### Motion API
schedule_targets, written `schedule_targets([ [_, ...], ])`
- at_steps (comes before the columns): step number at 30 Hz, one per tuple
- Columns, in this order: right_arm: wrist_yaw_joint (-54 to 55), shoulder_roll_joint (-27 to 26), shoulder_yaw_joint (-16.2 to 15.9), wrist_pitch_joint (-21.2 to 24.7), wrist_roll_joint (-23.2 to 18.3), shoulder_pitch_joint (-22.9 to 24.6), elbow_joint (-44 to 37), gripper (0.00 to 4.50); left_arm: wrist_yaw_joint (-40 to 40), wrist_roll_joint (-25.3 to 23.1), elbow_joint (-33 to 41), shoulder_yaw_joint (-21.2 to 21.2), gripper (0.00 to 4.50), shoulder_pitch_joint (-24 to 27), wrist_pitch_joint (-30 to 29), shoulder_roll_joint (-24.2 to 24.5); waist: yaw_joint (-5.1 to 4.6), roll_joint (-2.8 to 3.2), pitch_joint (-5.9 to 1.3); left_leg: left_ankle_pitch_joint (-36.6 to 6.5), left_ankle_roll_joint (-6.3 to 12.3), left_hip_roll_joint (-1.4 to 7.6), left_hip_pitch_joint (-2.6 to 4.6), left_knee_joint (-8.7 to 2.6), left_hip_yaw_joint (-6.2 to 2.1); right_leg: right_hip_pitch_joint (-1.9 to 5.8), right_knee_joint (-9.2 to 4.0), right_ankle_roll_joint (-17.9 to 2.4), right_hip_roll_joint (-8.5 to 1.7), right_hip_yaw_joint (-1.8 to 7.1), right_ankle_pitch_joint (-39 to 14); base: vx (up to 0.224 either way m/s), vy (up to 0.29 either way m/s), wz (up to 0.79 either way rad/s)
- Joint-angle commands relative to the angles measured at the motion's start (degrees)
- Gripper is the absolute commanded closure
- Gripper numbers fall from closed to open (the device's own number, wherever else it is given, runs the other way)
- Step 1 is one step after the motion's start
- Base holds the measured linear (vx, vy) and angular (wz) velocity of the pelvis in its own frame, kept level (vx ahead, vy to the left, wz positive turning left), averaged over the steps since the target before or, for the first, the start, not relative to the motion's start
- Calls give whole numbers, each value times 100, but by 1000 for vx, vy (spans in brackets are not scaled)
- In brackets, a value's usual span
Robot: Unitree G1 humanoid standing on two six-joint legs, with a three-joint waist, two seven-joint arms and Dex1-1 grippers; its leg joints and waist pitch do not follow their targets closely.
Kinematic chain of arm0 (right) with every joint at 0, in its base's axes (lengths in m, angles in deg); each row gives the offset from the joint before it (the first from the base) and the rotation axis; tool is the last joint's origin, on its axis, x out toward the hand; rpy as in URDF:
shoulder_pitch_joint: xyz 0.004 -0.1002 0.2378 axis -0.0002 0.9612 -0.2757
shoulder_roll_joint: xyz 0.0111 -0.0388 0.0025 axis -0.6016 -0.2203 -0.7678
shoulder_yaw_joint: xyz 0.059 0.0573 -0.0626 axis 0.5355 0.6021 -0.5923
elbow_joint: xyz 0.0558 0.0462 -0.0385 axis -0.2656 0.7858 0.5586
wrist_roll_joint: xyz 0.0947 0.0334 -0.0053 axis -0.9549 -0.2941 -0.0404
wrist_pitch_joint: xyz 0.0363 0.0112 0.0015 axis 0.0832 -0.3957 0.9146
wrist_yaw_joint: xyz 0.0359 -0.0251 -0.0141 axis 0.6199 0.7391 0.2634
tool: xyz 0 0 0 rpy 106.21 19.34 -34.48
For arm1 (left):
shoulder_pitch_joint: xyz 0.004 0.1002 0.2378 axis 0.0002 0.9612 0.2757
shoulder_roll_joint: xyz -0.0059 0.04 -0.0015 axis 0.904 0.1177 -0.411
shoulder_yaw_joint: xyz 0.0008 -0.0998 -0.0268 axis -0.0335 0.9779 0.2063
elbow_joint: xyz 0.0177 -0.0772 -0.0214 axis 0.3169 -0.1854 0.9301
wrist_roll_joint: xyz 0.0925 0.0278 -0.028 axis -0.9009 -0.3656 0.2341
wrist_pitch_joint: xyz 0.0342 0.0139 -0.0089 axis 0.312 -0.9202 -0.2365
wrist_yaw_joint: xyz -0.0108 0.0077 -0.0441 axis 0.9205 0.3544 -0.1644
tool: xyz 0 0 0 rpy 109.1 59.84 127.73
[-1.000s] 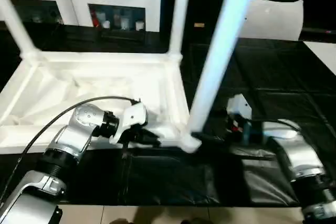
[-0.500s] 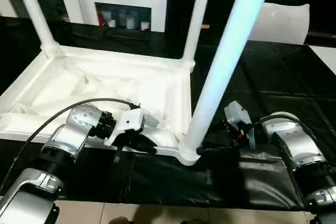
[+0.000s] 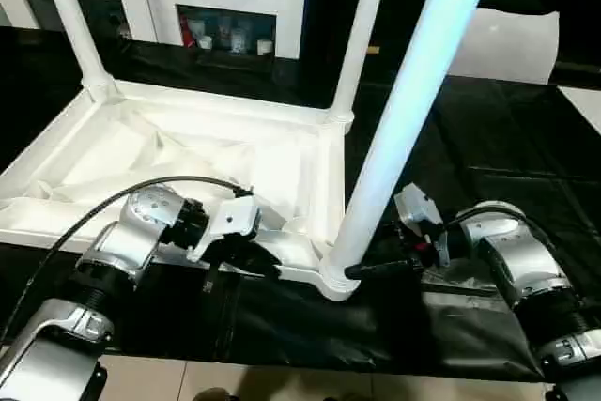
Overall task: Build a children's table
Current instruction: Rotate leg to tighten
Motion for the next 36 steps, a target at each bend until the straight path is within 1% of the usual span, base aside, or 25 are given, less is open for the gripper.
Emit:
schedule_targets([
  [1,-116,-51,-35,87,-160,87,-203,258,-60,-113,-49,-202,450,-9,43,-128,3,-26,-344,-609,437,388,74,-414,-61,287,-319,-1528,-490,248,-813,0,0,0],
  [3,-3,-84,8,197,-230,199,-333,258,163,-107,-49,-131,450,-5,-78,-206,-8,-54,-341,-605,448,388,73,-413,-52,283,-326,-1528,-484,248,-817,0,0,0],
  [4,177,-128,38,334,-254,299,-446,258,378,-106,-47,-63,450,-2,-172,-275,11,-31,-328,-639,442,392,89,-421,-54,268,-336,-1502,-487,253,-886,0,0,0],
  [7,1036,-377,104,804,-162,620,-796,258,1129,-94,0,172,450,-10,-587,-518,-15,-46,-292,-893,300,391,113,-462,-67,246,-404,-1339,-483,263,-1391,0,0,0],
  [8,1223,-427,105,908,-112,672,-861,258,1260,-93,25,211,450,-11,-680,-560,-58,-43,-268,-1133,196,380,104,-490,-96,253,-441,-1235,-499,260,-1823,0,0,0],
  [9,1792,-689,131,976,45,808,-1017,259,1692,-80,100,339,450,-26,-986,-735,-69,9,-250,-1322,131,363,116,-500,-108,236,-477,-1162,-505,252,-2175,0,0,0],
  [11,2414,-996,176,1191,174,851,-1080,259,2096,18,200,498,450,-34,-1286,-964,-125,-31,-242,-1675,-30,343,151,-498,-137,202,-566,-901,-519,246,-2959,-25,0,-2],
  [12,2676,-1145,209,1280,212,834,-1072,259,2233,54,250,547,450,-33,-1411,-1059,-185,-30,-230,-1841,-94,318,147,-498,-177,179,-638,-632,-536,223,-3587,-50,0,-5],
  [13,3080,-1389,276,1333,270,784,-1026,259,2424,84,319,599,450,-29,-1590,-1191,-222,-38,-227,-1875,-123,319,145,-499,-180,167,-646,-571,-530,224,-3694,-51,6,-8],
  [14,3495,-1644,377,1472,282,717,-978,259,2702,66,361,655,450,-37,-1717,-1340,-246,25,-226,-1920,-153,306,142,-501,-200,157,-646,-539,-526,211,-3768,0,0,0],
  [15,3734,-1791,438,1562,281,673,-949,259,2873,51,379,687,450,-45,-1789,-1432,-323,-13,-222,-1981,-185,302,110,-515,-221,168,-680,-450,-524,181,-3896,0,0,0],
  [16,3909,-1897,471,1620,294,632,-914,259,3012,49,379,719,450,-58,-1850,-1509,-368,-23,-242,-2008,-161,287,131,-498,-227,168,-708,-395,-530,155,-3953,0,0,0],
  [18,4596,-2257,518,1666,442,485,-800,259,3530,2,379,867,450,-122,-2068,-1815,-417,13,-246,-1887,-72,287,112,-506,-217,177,-707,-454,-529,158,-3743,0,0,0],
  [23,5941,-2928,755,1823,664,63,-323,259,4688,-41,263,1225,450,-351,-2323,-2359,-476,13,-273,-1685,40,288,102,-509,-177,160,-684,-663,-502,189,-3166,0,0,0],
  [25,6239,-3133,863,1796,708,-69,-188,259,5042,-92,281,1337,450,-417,-2374,-2482,-450,24,-314,-1337,96,301,73,-514,-151,203,-610,-876,-494,218,-2340,0,0,0],
  [26,6208,-3175,872,1753,698,-72,-215,259,5050,-113,320,1338,450,-418,-2384,-2484,-425,28,-319,-1180,169,303,85,-499,-122,203,-573,-1004,-488,233,-1883,54,4,5],
  [27,6133,-3223,887,1691,647,-53,-299,203,5009,-140,413,1323,450,-401,-2416,-2470,-420,22,-333,-1089,226,294,72,-490,-108,226,-549,-1051,-487,237,-1681,54,4,5],
  [28,6057,-3200,877,1638,625,-10,-387,189,4854,-147,500,1270,450,-359,-2423,-2412,-401,32,-354,-902,317,298,43,-471,-100,270,-493,-1160,-497,239,-1316,69,-6,2],
  [29,6053,-3197,877,1636,624,-7,-391,189,4845,-147,504,1267,450,-356,-2422,-2408,-423,36,-380,-699,422,301,-38,-467,-126,330,-444,-1238,-525,231,-966,63,-31,-9],
  [30,5916,-3097,874,1621,588,89,-518,183,4589,-148,618,1199,450,-264,-2386,-2273,-468,83,-407,-396,490,353,-64,-479,-145,348,-405,-1269,-517,214,-493,63,-31,-9],
  [32,5790,-2888,860,1502,642,212,-605,169,4307,-167,720,1115,450,-141,-2310,-2078,-441,43,-434,-108,606,328,22,-412,-103,325,-343,-1418,-477,216,71,64,-36,-2],
  [33,5751,-2807,854,1445,672,254,-628,148,4211,-177,756,1086,450,-97,-2286,-2009,-400,42,-465,321,795,311,36,-362,-77,336,-247,-1624,-467,233,847,105,-44,4],
  [34,5765,-2777,855,1407,703,265,-621,144,4187,-186,782,1070,450,-72,-2290,-1982,-385,36,-467,503,903,305,35,-349,-62,333,-220,-1707,-456,234,1149,80,-36,4],
  [35,5664,-2680,855,1341,707,319,-659,141,4103,-197,814,1043,450,-26,-2262,-1908,-343,14,-436,589,1073,308,30,-350,-41,333,-217,-1855,-476,227,1346,93,-46,4],
  [36,5503,-2498,887,1270,697,399,-725,141,3954,-204,857,1010,450,43,-2214,-1780,-312,-8,-433,506,1066,322,36,-357,-48,353,-225,-1841,-485,213,1197,0,0,0],
])
